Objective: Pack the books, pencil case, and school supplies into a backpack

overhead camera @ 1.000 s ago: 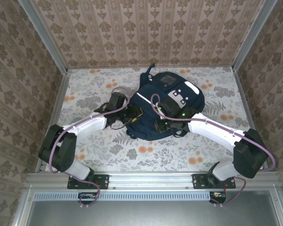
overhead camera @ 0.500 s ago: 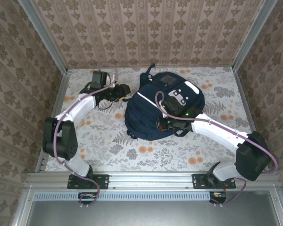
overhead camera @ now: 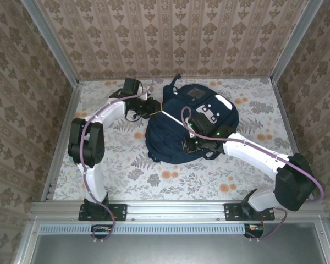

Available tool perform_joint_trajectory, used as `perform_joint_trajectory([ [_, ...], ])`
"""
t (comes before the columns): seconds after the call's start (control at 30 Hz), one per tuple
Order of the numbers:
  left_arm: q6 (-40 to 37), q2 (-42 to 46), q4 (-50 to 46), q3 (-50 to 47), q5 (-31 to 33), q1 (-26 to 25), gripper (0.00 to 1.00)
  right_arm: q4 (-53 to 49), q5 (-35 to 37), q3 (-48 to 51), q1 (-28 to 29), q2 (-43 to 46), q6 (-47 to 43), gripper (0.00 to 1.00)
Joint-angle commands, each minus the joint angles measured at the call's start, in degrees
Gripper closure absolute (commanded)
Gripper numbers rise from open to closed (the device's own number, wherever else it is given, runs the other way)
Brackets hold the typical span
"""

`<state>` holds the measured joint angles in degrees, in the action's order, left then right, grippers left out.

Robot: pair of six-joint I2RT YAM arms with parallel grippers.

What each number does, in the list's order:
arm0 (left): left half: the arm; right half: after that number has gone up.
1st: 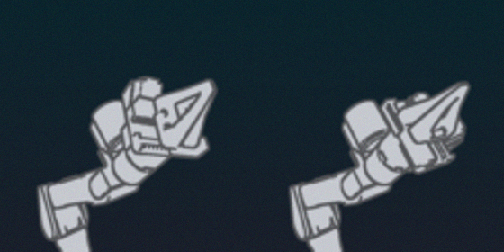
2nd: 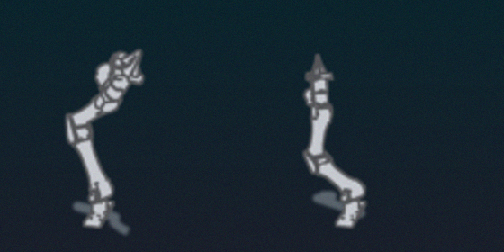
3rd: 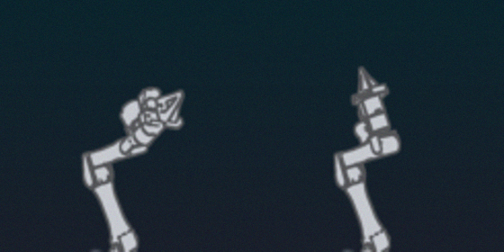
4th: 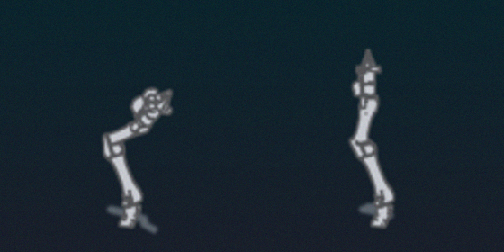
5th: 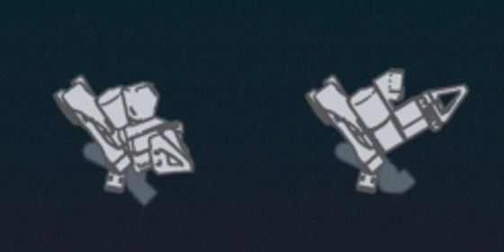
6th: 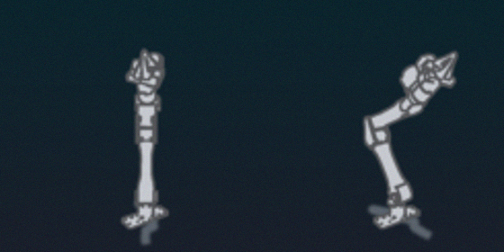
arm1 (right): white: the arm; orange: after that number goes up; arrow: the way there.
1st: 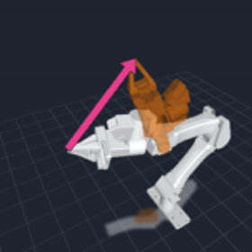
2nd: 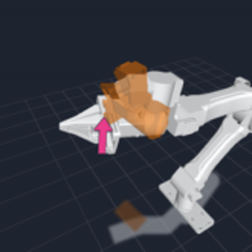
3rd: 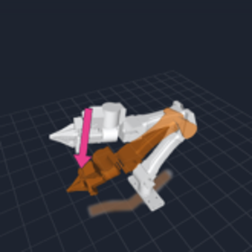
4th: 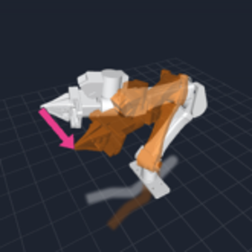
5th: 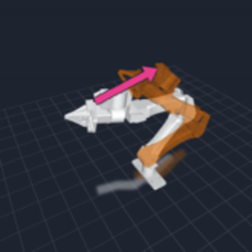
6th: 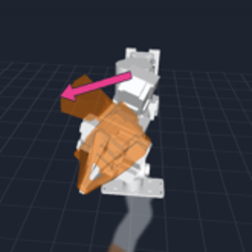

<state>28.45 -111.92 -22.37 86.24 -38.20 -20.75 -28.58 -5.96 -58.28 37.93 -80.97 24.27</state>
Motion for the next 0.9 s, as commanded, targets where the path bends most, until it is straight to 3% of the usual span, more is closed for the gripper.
perform_joint_trajectory([
  [0.0, 0.35, 1.61, -0.8, -2.03, -1.48, 0.12, 0.91, -0.16, 3.43, -1.8, -0.99, -1.58, 0.59, 1.0],
  [0.17, 4.94, 9.5, 5.75, -12.97, 0.34, 1.68, 1.0, -0.62, 3.86, -6.18, -2.84, -5.63, -1.21, 1.0],
  [0.5, 12.63, 20.09, 13.91, -27.56, 4.35, -0.11, 1.0, -4.19, 3.98, -16.24, -7.82, -13.96, -7.41, 1.0],
  [0.7, 18.74, 20.65, 14.22, -29.41, 12.45, -1.75, 1.0, -7.31, 5.96, -14.14, -6.3, -11.06, -8.04, 1.0],
  [0.87, 25.66, 21.95, 19.35, -31.39, 15.69, -4.81, 1.0, -9.67, 7.77, -16.77, -2.26, -12.65, -0.88, 1.0],
])
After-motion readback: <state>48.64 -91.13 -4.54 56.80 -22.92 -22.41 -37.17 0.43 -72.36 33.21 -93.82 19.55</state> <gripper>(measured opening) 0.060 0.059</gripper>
